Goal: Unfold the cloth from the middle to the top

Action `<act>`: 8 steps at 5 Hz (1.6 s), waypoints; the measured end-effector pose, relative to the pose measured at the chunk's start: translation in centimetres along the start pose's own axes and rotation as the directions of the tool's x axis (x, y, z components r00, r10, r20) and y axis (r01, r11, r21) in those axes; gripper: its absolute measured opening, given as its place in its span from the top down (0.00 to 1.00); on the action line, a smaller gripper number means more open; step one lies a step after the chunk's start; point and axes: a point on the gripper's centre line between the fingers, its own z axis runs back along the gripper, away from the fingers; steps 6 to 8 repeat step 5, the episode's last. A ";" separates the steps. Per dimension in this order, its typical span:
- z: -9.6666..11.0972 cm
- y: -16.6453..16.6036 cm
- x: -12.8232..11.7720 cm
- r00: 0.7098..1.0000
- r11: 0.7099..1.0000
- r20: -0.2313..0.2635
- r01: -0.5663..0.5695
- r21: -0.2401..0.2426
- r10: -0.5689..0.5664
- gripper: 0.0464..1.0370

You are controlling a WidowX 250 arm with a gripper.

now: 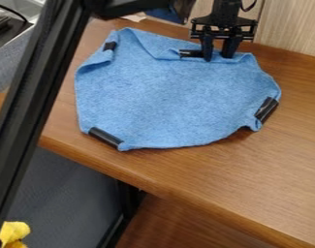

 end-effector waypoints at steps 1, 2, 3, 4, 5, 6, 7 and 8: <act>0.2 0.0 -0.1 1.000 1.000 -0.015 0.023 -0.010 -0.023 0.07; 1.3 0.9 0.5 1.000 0.999 -0.011 0.022 -0.034 -0.022 0.04; 3.9 2.2 0.0 0.999 0.998 0.029 0.024 -0.062 -0.022 0.04; 5.4 3.4 -1.4 0.999 0.996 0.035 0.039 -0.076 -0.036 0.04; 6.1 5.1 -2.2 0.997 0.997 0.046 0.065 -0.035 -0.063 0.04; 6.1 5.1 -2.2 0.997 0.997 0.046 0.065 -0.035 -0.063 0.04; 6.1 5.1 -2.2 0.997 0.997 0.046 0.065 -0.035 -0.063 0.04; 6.1 5.1 -2.2 0.997 0.997 0.046 0.065 -0.035 -0.063 0.04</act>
